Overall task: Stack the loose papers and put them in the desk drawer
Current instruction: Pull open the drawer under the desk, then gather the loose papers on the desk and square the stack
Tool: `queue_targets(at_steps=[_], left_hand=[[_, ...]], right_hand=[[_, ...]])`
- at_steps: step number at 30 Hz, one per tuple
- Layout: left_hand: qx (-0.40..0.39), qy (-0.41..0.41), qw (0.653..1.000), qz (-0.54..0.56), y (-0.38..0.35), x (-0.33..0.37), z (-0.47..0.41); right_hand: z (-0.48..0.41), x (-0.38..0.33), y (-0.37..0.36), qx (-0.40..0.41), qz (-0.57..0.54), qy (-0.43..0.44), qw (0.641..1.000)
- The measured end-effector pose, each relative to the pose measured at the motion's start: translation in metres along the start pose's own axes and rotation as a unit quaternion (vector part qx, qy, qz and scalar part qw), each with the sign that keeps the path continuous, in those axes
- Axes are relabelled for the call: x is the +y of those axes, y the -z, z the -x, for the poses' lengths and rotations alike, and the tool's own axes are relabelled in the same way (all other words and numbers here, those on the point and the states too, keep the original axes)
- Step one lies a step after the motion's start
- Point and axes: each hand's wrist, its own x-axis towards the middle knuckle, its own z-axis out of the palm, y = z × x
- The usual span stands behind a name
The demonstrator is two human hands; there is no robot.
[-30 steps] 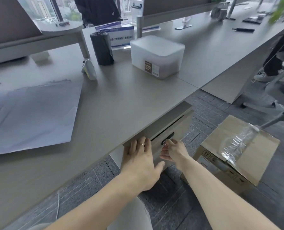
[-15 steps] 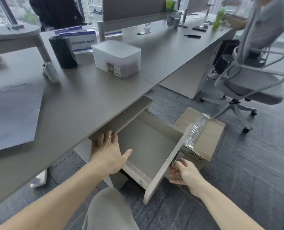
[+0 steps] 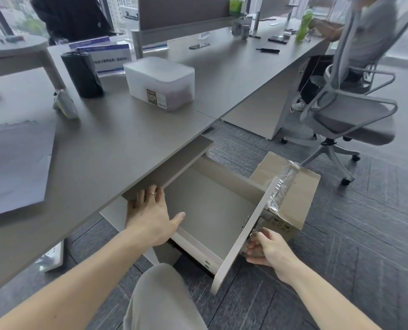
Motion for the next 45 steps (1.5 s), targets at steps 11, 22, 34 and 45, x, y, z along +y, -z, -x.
queue_targets(at_steps=[11, 22, 34, 45], left_hand=[[0.008, -0.002, 1.0, 0.022, -0.003, -0.001, -0.002], [0.01, -0.021, 0.998, 0.053, -0.002, -0.004, 0.002], [0.228, -0.076, 0.925, 0.296, 0.09, -0.112, 0.013], [0.185, 0.388, 0.886, 0.173, 0.071, -0.444, 0.105]], right_hand=[[0.001, -0.005, -0.007, 0.014, 0.011, 0.003, 1.0], [-0.001, -0.001, -0.008, 0.028, 0.01, -0.02, 0.999], [0.03, -0.168, -0.115, 0.122, 0.224, 0.36, 0.897], [0.039, -0.217, -0.437, -0.186, 0.325, 0.276, 0.885]])
